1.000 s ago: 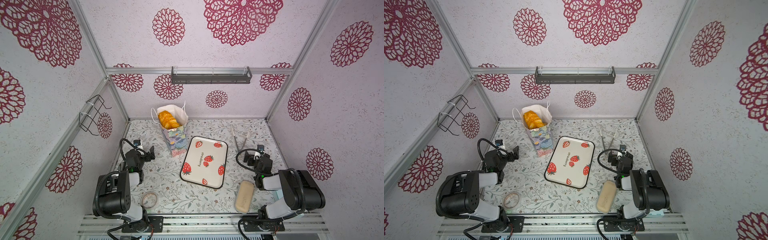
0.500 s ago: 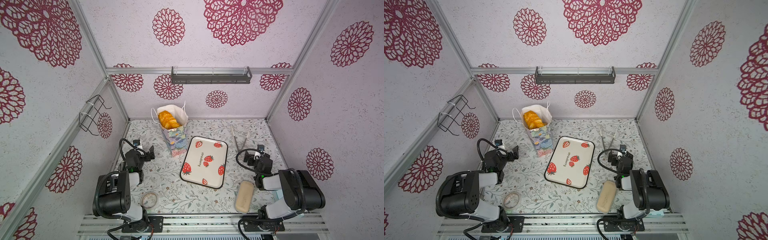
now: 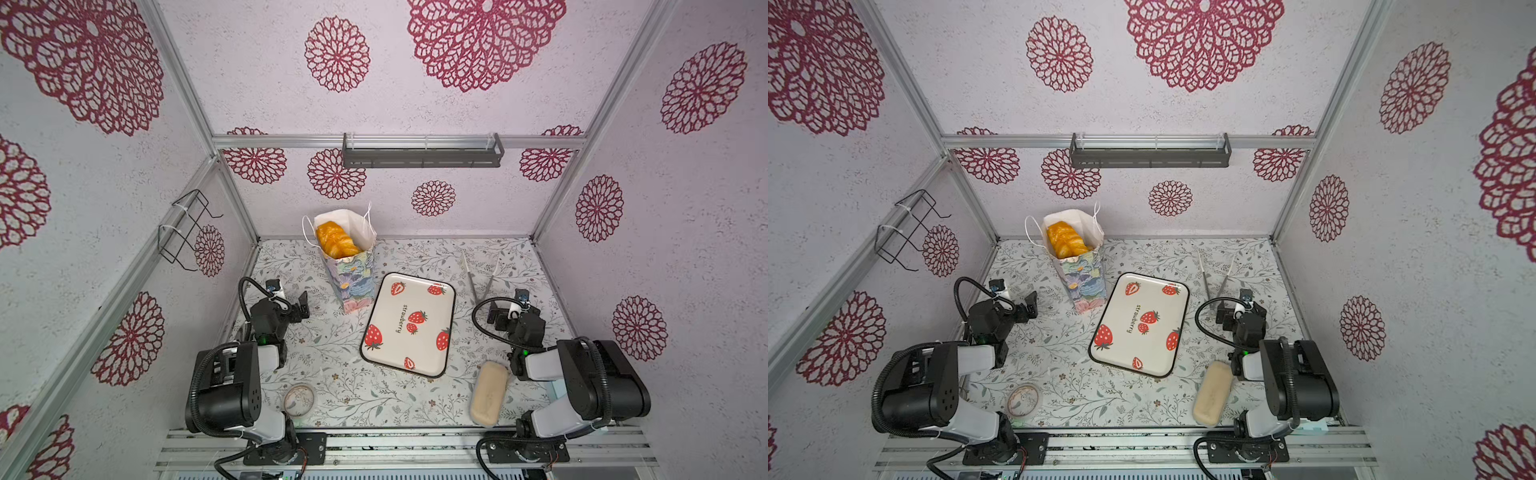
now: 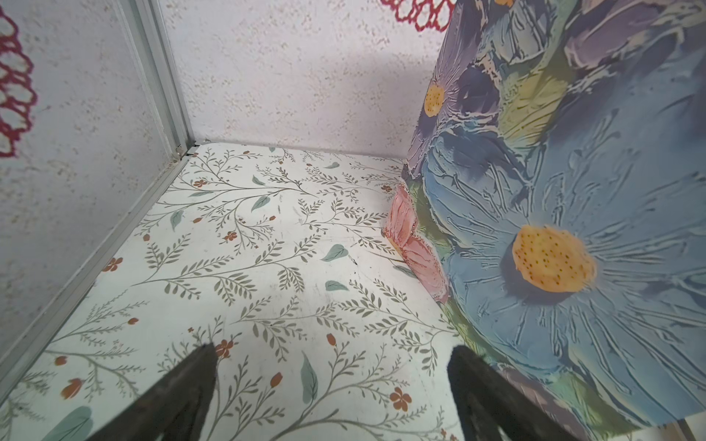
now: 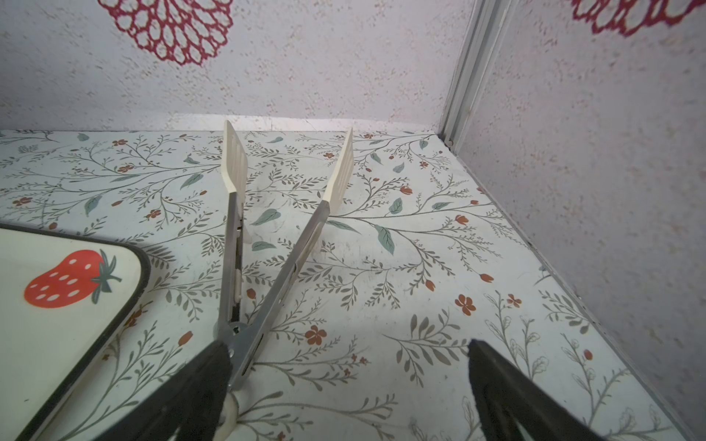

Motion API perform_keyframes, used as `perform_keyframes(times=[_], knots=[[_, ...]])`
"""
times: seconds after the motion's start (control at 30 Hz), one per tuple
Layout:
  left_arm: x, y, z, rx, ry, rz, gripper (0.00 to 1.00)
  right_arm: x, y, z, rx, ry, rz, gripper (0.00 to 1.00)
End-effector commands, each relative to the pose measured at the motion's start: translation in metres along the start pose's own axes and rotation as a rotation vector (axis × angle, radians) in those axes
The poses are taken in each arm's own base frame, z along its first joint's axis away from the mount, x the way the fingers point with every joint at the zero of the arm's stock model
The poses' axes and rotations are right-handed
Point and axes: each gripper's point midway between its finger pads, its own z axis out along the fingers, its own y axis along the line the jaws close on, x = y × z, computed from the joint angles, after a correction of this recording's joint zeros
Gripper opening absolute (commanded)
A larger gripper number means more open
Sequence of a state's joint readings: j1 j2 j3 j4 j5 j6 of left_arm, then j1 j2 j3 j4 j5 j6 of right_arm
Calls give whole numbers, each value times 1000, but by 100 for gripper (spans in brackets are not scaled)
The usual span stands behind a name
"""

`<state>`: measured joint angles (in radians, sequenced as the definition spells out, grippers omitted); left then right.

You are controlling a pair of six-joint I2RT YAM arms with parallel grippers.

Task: Pack bread into a paper bag
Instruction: Reset both arms

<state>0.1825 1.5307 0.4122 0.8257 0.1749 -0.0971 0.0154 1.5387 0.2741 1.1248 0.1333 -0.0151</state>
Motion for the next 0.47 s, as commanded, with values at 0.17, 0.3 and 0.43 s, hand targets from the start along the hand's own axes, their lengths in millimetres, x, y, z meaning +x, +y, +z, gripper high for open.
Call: perform_keyframes(times=[0.17, 0.3, 0.43], knots=[[-7, 2, 0, -3, -28, 6, 97, -10, 0, -1, -3, -41, 22, 99], [-6, 2, 0, -3, -26, 6, 97, -9, 0, 0, -3, -35, 21, 99], [-7, 2, 0, -3, -28, 6, 97, -11, 0, -1, -2, -43, 21, 99]])
